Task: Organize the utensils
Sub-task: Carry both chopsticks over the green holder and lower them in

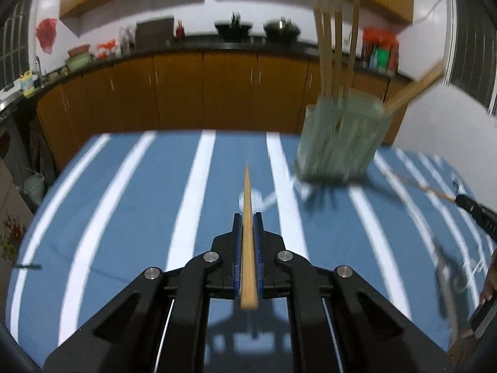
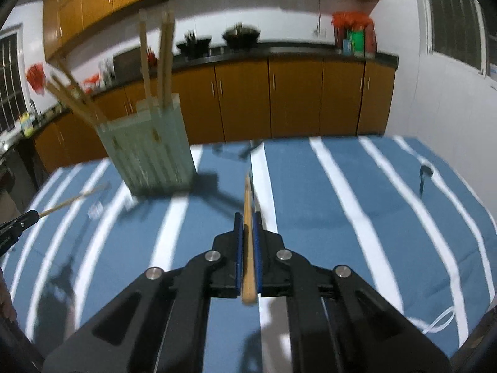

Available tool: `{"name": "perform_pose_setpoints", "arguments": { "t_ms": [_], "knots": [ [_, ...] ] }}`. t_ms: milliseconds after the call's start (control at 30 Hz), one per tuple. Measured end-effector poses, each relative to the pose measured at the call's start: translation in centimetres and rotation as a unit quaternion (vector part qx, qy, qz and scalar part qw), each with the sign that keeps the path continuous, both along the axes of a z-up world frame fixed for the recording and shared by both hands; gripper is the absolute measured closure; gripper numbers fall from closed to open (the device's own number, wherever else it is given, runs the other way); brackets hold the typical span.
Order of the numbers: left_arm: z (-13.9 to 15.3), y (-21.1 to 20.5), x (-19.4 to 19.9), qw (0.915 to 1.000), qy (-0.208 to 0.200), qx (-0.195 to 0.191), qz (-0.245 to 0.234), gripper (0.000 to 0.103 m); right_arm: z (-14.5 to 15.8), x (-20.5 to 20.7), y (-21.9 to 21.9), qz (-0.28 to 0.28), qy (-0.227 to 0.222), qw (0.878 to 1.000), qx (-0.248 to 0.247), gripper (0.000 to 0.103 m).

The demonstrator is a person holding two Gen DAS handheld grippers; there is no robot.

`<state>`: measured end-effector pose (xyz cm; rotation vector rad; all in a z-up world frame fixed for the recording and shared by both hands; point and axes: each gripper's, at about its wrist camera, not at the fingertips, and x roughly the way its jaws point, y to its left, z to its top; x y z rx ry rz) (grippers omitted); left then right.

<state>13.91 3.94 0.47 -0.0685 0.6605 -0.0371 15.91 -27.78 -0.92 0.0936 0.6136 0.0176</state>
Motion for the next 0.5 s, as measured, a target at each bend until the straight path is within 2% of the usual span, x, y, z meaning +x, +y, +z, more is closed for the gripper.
{"name": "perform_pose_setpoints", "arguments": {
  "t_ms": [167,400,500],
  "knots": [
    [3.8,0.7,-0.5,0.9982,-0.057,-0.017,0.009,0.095,3.1,-0.5,0.2,0.001,-0.047,0.999,0.008,0.095],
    [5.4,1.2,0.2,0.9964,-0.079,-0.028,0.014,0.095,5.6,-0.9,0.4,0.005,-0.080,0.997,0.007,0.095],
    [6.8,1.1,0.1,0.9951,-0.095,-0.027,0.008,0.096,7.6,-1.0,0.7,0.011,-0.105,0.994,0.003,0.095]
  ]
}}
